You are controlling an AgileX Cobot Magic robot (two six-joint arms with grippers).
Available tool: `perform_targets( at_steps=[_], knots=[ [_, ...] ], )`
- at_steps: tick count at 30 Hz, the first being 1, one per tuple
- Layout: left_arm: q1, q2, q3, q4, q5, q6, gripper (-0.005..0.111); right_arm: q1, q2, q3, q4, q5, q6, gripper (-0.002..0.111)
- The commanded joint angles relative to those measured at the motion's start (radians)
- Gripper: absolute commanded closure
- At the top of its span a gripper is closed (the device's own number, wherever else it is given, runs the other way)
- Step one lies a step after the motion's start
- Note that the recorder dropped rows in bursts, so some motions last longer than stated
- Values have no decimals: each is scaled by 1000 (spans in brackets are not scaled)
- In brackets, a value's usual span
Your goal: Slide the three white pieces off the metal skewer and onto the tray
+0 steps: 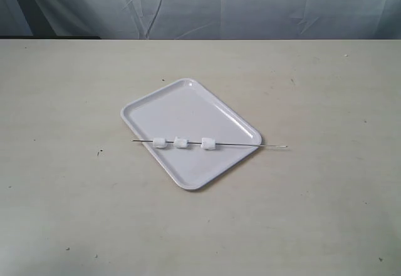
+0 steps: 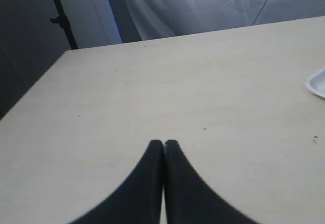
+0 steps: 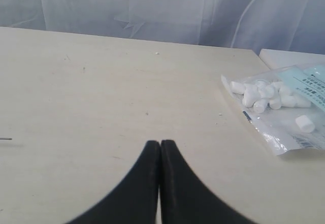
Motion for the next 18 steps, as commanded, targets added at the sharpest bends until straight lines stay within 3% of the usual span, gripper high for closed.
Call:
perform_targets(
  at_steps=[1,7,12,18],
  knots=[
    [0,-5,4,85,-5,5,107,-5,-7,2,35,-43,-1,109],
    [0,-5,4,94,-43,0,107,-5,-7,2,176,-146,-1,109],
    [0,-5,4,-274,-186,-24,107,-5,-7,2,447,-288,7,109],
    [0,-5,4,-309,-302,-22,107,-5,-7,2,488,-421,7,109]
  ],
)
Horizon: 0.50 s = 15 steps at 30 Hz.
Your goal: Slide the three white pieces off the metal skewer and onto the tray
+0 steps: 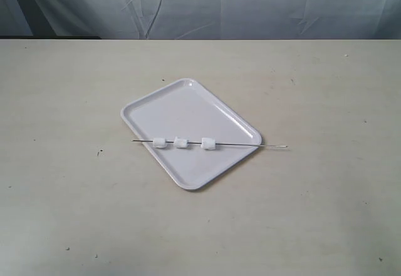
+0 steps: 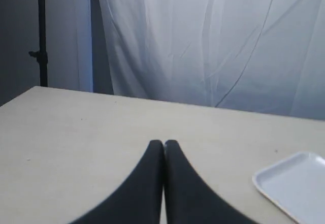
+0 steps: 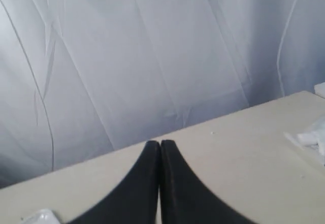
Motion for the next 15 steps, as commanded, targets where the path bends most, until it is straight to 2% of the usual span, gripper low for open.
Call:
perform_targets(
  at_steps=[1,5,15],
  knots=[
    [0,-5,3,-37,-140,-7,107,-5,-7,2,31,-170,3,109],
    [0,-5,3,-37,-290,-7,107,-5,-7,2,31,-259,3,109],
    [0,-5,3,-29,-379,-9,107,-5,-7,2,31,-383,3,109]
  ],
)
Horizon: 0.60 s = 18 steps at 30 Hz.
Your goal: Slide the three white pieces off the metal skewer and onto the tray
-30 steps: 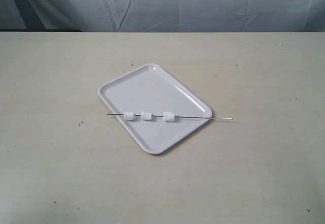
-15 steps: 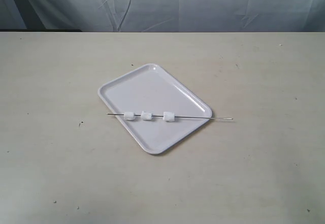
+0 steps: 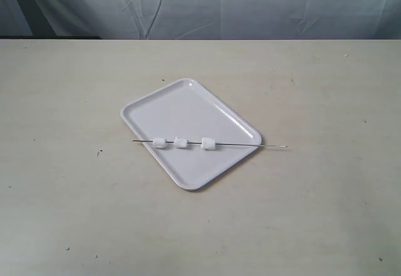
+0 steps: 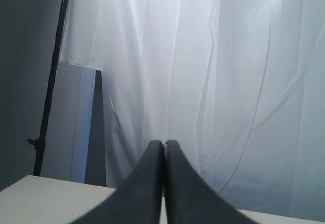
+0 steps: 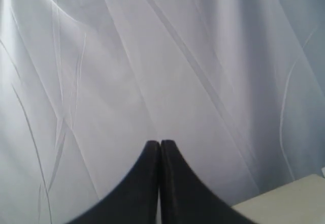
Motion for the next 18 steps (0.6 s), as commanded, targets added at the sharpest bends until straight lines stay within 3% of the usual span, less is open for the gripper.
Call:
perform_targets(
  at_steps=[1,6,8,10,11,12,15,18],
  knots=[
    [0,-5,3,-1,-83,-15,107,-5,-5,2,1,-97,1,109],
    [0,-5,3,4,-246,-96,107,-5,-5,2,1,-229,14,109],
    [0,-5,-14,18,-185,-166,107,-3,-5,2,2,-210,130,109],
    [0,-5,-78,154,-6,-276,107,-3,-5,-33,-118,32,313,109],
    [0,15,-120,291,52,-376,107,-3,2,-81,-283,198,361,109],
    [0,33,-136,370,57,-433,107,-3,12,-95,-312,224,369,109],
    [0,155,-205,752,23,-725,107,20,78,-142,-378,111,382,109],
    [0,330,-267,1199,-180,-1031,107,58,173,-213,-519,133,432,109]
  ],
)
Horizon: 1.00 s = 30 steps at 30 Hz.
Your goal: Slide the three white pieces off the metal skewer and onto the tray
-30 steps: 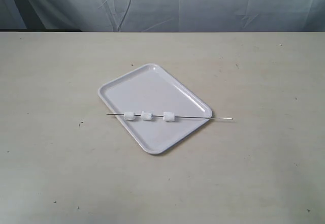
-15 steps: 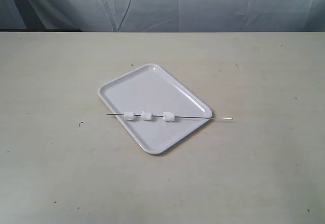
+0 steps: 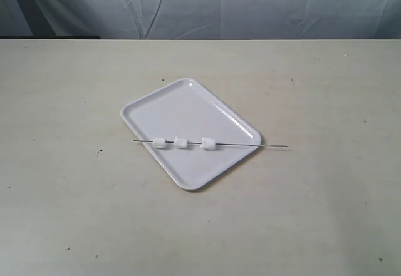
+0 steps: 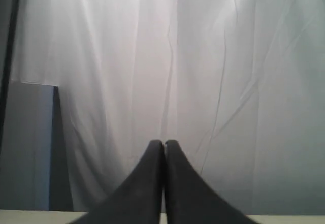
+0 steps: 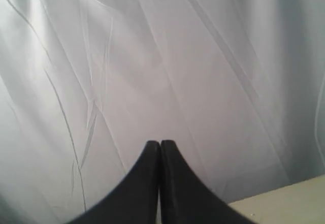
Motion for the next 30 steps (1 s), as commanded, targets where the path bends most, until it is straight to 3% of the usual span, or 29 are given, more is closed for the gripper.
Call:
perform_targets(
  at_steps=[1,2,4,7,12,17,18,19,21,23,25,28,30],
  knots=[
    [0,211,-85,557,-227,-394,107,56,124,-97,-164,50,55,109],
    [0,279,-116,727,-256,-508,107,80,166,-127,-179,100,55,109],
    [0,348,-146,923,-272,-668,107,111,230,-171,-198,180,55,109],
    [0,443,-189,1084,-270,-850,107,156,327,-222,-200,246,30,109],
    [0,543,-217,1084,-142,-903,107,227,484,-287,-200,294,-12,109],
    [0,591,-218,1084,164,-1324,107,278,634,-316,-200,323,-64,109],
    [0,591,-218,1060,196,-1341,107,284,654,-316,-200,321,-64,109],
    [0,591,-225,790,276,-1341,107,297,688,-316,-200,321,-64,109],
    [0,598,-251,535,283,-1320,107,317,716,-316,-194,304,-64,109],
    [0,633,-294,678,183,-1207,107,328,731,-326,-193,302,-64,109],
    [0,664,-309,699,151,-1204,107,340,749,-380,-197,419,-71,109],
    [0,688,-309,661,271,-1206,107,340,772,-479,-202,603,-136,109],
    [0,690,-309,610,340,-1137,107,340,772,-510,-209,613,-138,109]
  ],
)
